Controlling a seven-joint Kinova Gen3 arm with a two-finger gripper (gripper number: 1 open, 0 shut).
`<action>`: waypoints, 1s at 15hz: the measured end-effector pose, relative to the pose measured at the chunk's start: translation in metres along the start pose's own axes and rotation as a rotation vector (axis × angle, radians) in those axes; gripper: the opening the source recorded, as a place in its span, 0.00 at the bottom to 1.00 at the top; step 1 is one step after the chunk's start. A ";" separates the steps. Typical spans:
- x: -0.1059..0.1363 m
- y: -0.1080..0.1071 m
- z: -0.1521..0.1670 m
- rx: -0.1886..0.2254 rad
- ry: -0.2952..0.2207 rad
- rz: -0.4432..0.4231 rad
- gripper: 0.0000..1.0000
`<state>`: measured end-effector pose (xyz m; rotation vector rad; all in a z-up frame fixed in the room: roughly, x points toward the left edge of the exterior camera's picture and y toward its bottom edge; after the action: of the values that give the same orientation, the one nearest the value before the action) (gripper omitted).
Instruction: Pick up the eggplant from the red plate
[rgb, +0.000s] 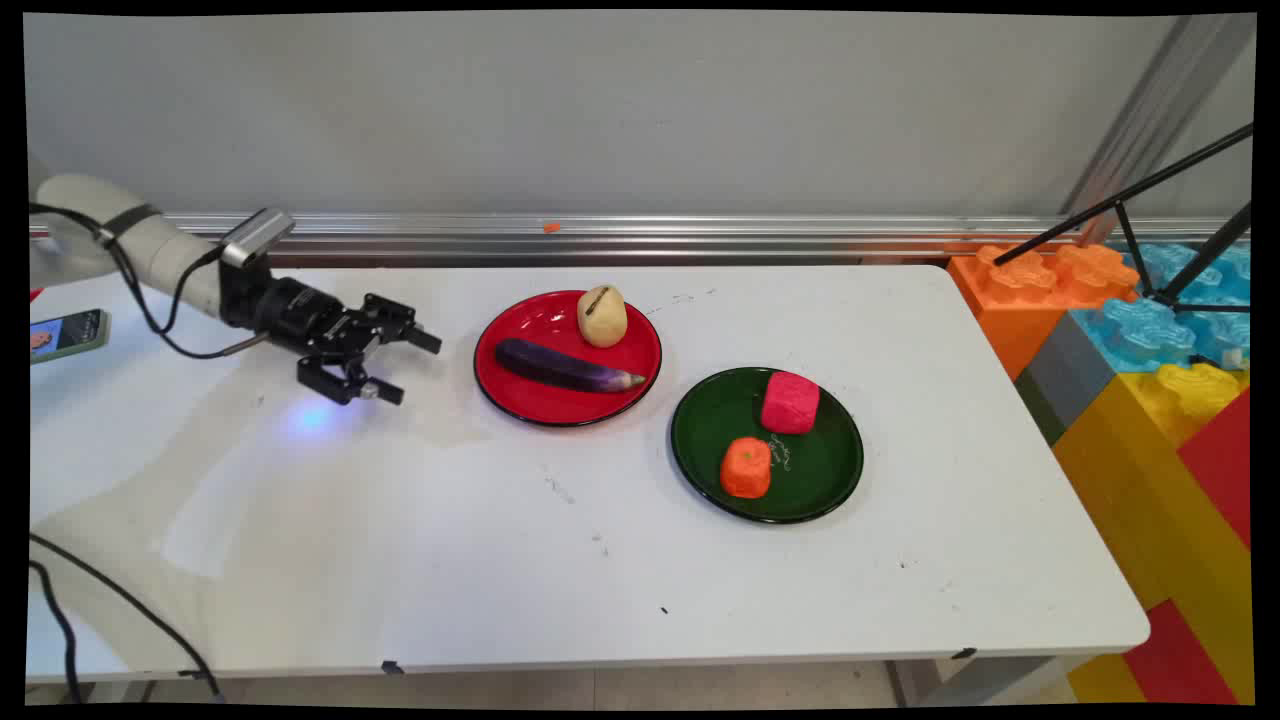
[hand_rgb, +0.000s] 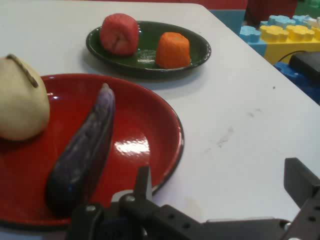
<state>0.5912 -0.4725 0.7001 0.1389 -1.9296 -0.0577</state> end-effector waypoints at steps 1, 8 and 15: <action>0.004 -0.005 0.002 0.003 -0.002 0.005 1.00; 0.024 -0.033 0.020 0.010 -0.030 0.038 1.00; 0.036 -0.060 0.049 0.012 -0.055 0.083 1.00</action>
<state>0.5374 -0.5376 0.7095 0.0660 -1.9891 0.0056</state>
